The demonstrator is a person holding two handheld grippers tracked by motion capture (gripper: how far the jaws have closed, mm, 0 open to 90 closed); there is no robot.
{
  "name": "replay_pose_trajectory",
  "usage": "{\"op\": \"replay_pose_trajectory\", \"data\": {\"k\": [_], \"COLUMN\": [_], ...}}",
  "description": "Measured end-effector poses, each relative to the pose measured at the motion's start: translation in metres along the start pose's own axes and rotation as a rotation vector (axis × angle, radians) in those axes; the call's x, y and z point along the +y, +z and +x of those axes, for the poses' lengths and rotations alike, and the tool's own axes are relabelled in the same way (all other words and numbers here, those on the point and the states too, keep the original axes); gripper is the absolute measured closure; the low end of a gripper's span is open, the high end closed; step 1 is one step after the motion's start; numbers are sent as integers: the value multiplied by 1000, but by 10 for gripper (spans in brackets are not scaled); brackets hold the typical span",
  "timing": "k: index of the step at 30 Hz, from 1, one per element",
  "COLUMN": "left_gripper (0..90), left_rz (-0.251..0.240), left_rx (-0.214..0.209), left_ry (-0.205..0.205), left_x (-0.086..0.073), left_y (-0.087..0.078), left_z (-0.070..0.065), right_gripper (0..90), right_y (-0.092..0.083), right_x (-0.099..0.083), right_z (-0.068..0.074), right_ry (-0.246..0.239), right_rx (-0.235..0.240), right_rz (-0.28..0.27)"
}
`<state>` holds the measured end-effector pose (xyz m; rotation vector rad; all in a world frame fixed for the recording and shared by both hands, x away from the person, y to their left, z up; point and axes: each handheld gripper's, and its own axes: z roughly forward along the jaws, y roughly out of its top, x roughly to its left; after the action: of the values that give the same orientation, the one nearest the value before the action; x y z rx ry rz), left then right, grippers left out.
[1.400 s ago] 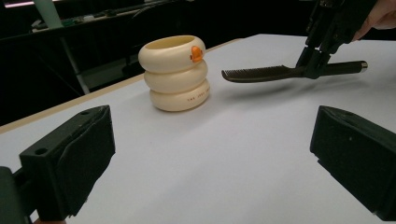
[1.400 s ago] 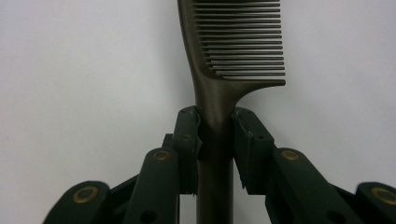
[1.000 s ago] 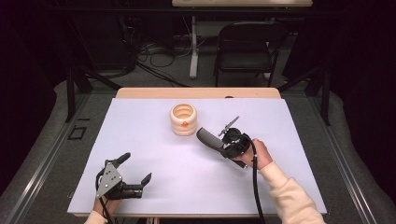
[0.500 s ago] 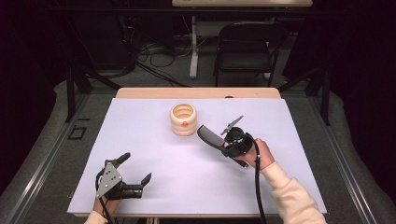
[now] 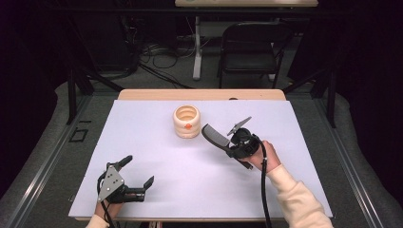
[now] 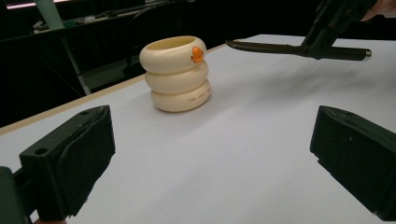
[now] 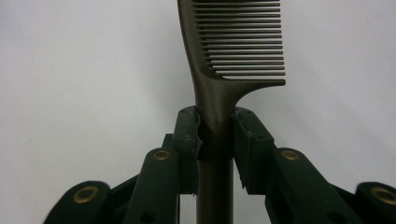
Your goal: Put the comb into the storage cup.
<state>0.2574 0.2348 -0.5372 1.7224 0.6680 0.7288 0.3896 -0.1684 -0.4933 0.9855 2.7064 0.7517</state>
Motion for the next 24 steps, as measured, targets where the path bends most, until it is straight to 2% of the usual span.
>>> {"op": "replay_pose_trajectory", "data": {"k": [24], "left_gripper": [0], "left_rz": [-1], "left_rx": [1], "left_ry": [-1], "left_x": [0], "left_y": [0], "left_z": [0], "right_gripper": [720], "right_y": [-3], "right_x": [-1], "right_z": [-4], "right_ry": [8], "right_rx": [2], "right_rz": [-100]}}
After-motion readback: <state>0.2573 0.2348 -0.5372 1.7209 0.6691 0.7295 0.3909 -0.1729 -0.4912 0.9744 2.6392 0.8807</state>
